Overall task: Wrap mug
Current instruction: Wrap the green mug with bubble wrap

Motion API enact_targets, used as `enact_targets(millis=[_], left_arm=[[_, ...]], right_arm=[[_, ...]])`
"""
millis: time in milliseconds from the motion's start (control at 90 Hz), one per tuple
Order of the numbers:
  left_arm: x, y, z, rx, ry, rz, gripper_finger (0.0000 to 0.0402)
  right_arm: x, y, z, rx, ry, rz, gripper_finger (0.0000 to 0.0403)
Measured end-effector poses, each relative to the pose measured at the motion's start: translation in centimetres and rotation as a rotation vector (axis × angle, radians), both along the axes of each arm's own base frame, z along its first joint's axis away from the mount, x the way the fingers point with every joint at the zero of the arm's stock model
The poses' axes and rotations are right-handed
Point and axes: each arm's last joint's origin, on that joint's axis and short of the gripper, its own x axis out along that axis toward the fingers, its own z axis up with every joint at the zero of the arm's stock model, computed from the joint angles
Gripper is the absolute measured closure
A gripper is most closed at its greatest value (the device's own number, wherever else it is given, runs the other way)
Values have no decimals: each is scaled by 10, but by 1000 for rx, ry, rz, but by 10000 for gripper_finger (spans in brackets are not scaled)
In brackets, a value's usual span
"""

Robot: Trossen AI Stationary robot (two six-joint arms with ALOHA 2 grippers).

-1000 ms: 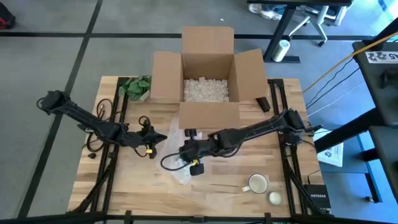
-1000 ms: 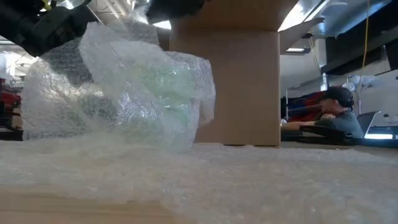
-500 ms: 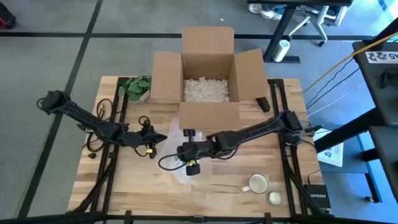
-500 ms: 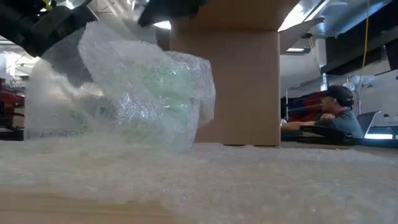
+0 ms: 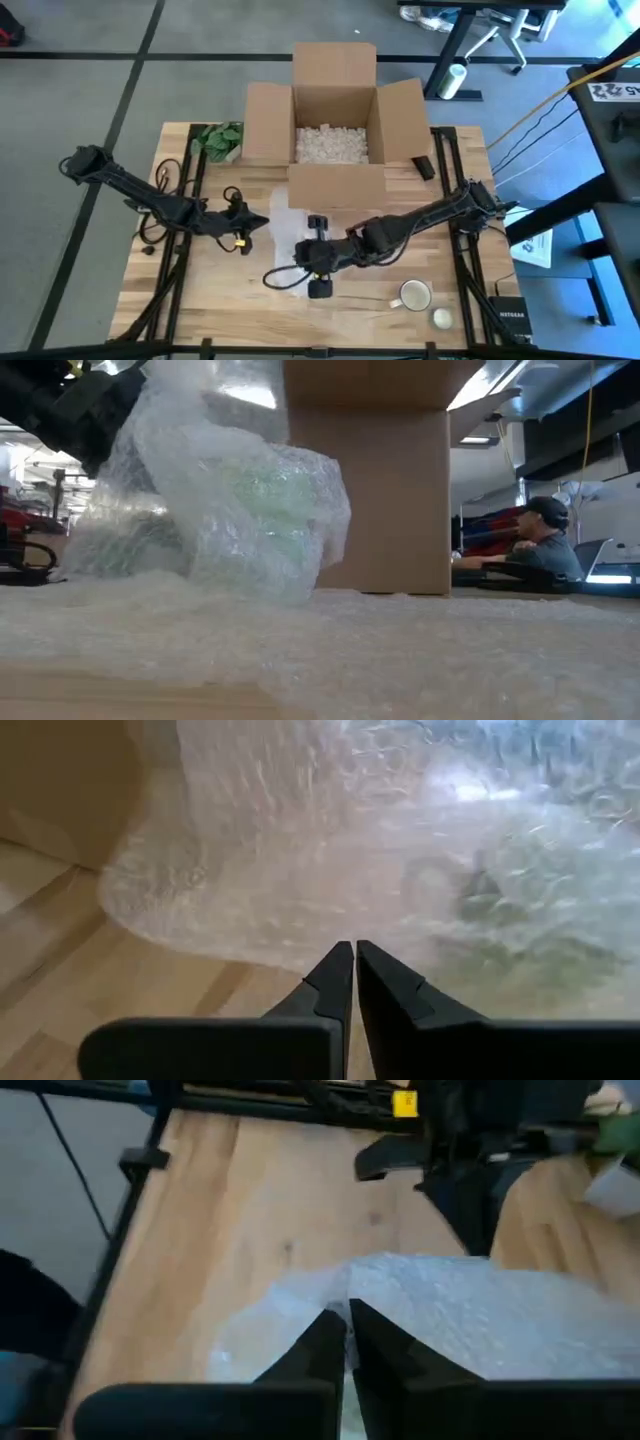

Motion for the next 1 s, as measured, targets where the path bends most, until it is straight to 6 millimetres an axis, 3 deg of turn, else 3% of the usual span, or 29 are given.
enact_targets(millis=[144, 322, 578, 833, 1000], left_arm=[[0, 0, 0, -6, -4, 2, 402], [3, -2, 6, -31, -67, -18, 402], [9, -13, 26, -56, -234, -249, 402], [17, -18, 13, -96, -152, -310, 402], [34, -27, 16, -79, -112, -349, 402]], right_arm=[[-12, 8, -2, 114, 117, -58, 403], [-11, 12, -39, 226, 306, -120, 403], [3, 16, -83, 308, 463, -85, 403], [15, 14, -82, 339, 379, -49, 402], [17, 16, -77, 335, 343, -18, 391]])
